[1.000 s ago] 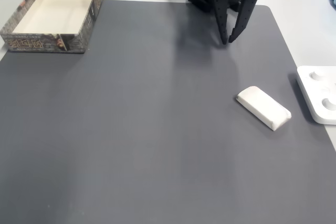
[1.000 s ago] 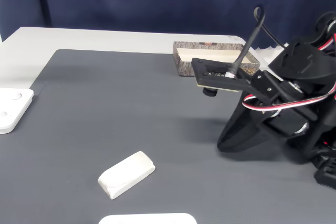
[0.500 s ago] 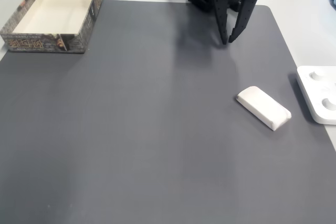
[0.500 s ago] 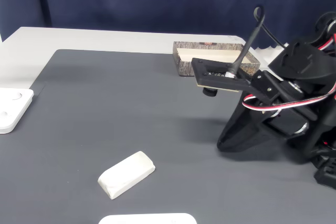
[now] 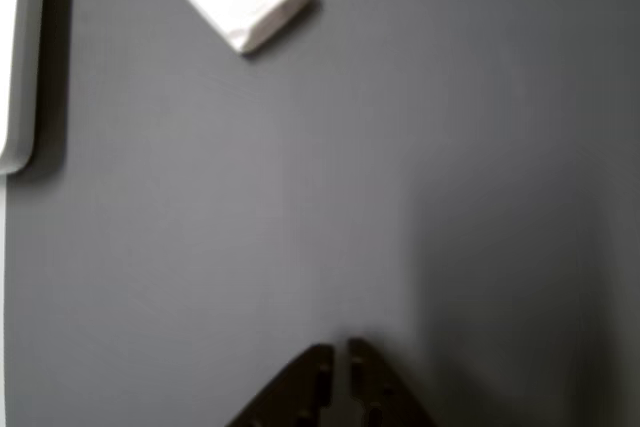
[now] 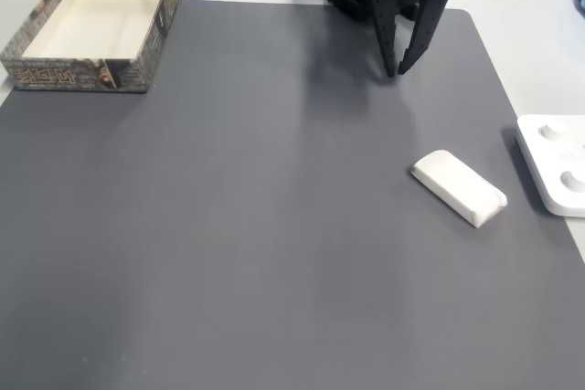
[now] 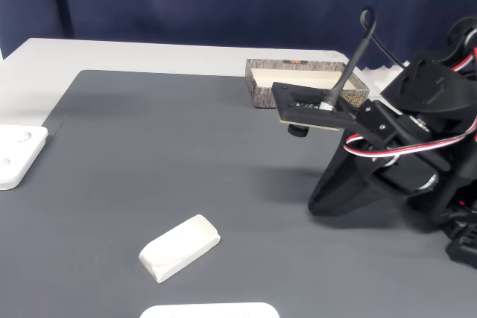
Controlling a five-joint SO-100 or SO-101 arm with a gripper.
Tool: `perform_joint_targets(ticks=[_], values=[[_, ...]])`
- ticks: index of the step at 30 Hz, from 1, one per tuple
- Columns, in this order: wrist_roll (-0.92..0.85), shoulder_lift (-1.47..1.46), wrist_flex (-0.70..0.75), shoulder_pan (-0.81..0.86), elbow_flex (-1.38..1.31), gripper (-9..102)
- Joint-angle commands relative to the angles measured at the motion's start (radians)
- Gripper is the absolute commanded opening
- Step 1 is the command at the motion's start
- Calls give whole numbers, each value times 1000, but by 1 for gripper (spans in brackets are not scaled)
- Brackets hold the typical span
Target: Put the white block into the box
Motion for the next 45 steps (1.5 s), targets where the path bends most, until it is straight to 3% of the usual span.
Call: perform_joint_targets(ticks=[1,14,23,38,45], values=[[-72,-52,-60,-38,9,-2],[-81,-693,-219,-115,-514,-2],[20,-1192,-218,-94,-927,-2],[69,-1483,-190,-86,-1115,-2],[130,-1724,-126,-112,-1382,-2]])
